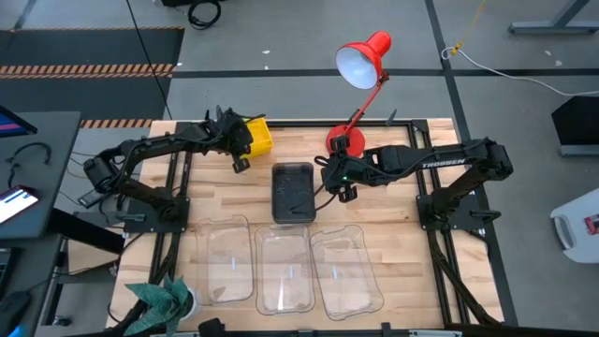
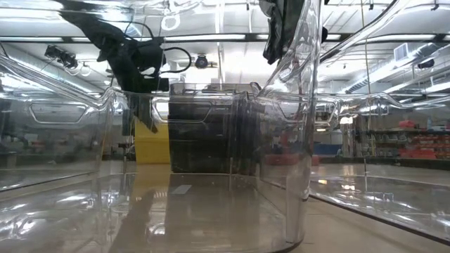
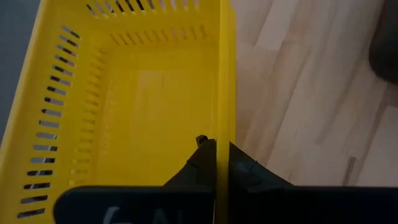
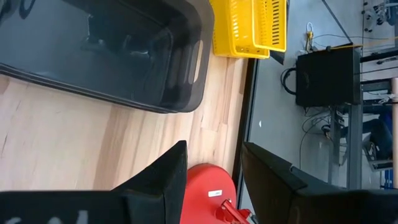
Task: Stack baskets by color
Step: Stack the right yellow bin on top of the left yellow bins, then stack the left transparent bin on top of the middle transparent bin
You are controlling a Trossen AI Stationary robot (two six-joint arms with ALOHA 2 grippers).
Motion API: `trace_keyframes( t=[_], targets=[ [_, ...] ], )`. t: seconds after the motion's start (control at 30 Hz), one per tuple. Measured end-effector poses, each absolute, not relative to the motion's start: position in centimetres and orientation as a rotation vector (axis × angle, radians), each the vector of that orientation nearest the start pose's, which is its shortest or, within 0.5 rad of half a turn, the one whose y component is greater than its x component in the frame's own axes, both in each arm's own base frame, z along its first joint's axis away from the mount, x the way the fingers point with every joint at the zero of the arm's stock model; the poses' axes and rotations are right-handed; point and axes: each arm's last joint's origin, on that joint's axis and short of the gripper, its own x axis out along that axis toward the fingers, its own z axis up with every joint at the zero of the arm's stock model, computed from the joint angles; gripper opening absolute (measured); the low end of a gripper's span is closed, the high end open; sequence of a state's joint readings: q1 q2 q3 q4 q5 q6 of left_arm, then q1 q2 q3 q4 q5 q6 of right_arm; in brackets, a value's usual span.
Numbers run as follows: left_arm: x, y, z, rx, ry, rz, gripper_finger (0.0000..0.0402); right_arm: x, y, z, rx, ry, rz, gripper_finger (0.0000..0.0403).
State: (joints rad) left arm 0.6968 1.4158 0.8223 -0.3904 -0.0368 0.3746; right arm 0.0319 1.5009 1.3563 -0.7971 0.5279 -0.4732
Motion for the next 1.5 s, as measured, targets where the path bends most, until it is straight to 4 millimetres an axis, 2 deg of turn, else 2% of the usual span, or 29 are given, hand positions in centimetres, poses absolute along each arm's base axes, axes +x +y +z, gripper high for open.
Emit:
trace_keyframes(
  t=[0.57, 0.63, 0.73, 0.9, 1.03, 1.23, 1.37, 1.5],
  targets=[
    [20.4, 17.5, 19.8, -0.017, 1.049, 0.505, 0.0158, 30.9, -0.4, 31.6, -0.682, 1.001, -0.221, 0.0156],
    [20.3, 17.5, 20.4, -0.01, 1.033, 0.511, 0.0172, 30.9, -0.4, 31.6, -0.679, 1.001, -0.214, 0.0156],
    [20.1, 16.8, 22.6, 0.033, 0.95, 0.523, 0.0183, 30.9, -0.4, 31.6, -0.679, 1.001, -0.215, 0.0156],
    [19.6, 13.4, 25.3, 0.082, 0.893, 0.451, 0.0181, 30.9, -0.6, 31.6, -0.671, 1.003, -0.22, 0.0156],
    [19.2, 9.8, 25.5, -0.001, 0.957, 0.343, 0.0175, 30.9, -1.3, 31.5, -0.611, 0.998, -0.174, 0.0156],
    [19.4, 5.1, 24.9, -0.1, 1.078, 0.226, 0.0174, 31.3, -2.5, 31.8, -0.556, 0.945, -0.183, 0.0156],
    [19.4, 3.2, 25.1, -0.106, 1.123, 0.228, 0.0174, 31.5, -3.1, 32.0, -0.55, 0.912, -0.179, 0.0156],
    [19.5, 2.1, 27.1, -0.093, 1.11, 0.265, 0.0174, 31.7, -3.5, 32.1, -0.524, 0.879, -0.151, 0.0156]
  ],
)
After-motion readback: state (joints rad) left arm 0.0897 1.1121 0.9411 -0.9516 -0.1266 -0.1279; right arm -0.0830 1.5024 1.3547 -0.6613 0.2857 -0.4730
